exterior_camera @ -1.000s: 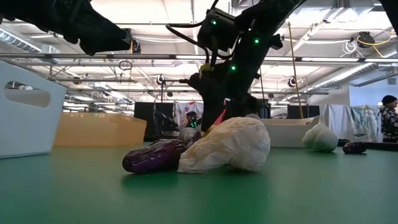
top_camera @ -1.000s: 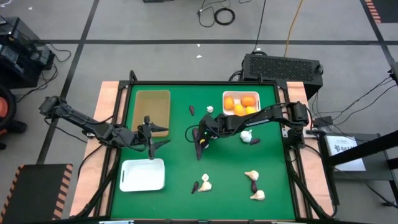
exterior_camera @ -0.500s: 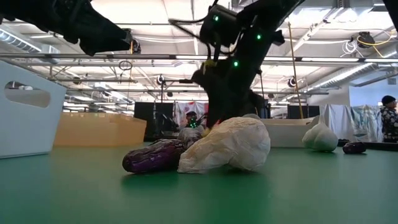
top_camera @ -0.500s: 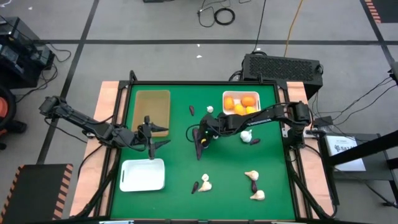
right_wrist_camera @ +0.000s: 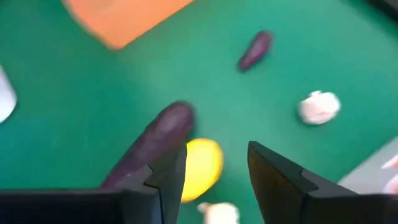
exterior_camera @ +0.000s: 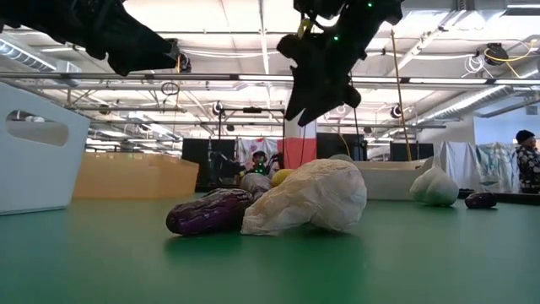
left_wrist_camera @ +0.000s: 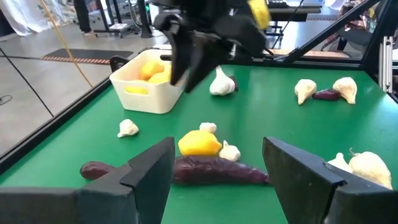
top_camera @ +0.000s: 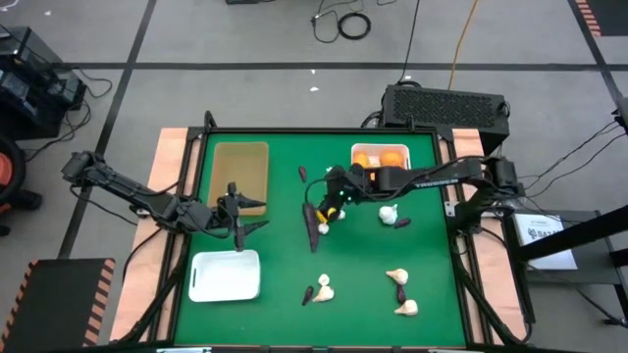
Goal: Sort produce into baskets
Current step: Put the lemon into the top white bin
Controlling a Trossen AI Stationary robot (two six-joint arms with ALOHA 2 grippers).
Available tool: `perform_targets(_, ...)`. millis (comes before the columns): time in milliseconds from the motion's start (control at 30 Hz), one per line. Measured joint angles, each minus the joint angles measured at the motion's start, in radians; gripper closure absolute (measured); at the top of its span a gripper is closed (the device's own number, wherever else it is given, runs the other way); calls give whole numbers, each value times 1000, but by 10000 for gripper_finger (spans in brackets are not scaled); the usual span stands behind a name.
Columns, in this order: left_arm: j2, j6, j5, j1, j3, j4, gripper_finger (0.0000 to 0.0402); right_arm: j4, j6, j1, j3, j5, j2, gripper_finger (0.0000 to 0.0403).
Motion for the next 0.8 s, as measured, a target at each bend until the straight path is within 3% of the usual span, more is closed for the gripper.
perform_targets(167,0,-10,0,0,0,-1,150,10,46,30,0,-4,78,216)
perform_targets(533,0,-15,0,0,0,-1,150,27,123,30,0,-34,170,86)
perform_targets(800,0,-15,0,0,0,-1,150,79,131,30,0,-35,238,58)
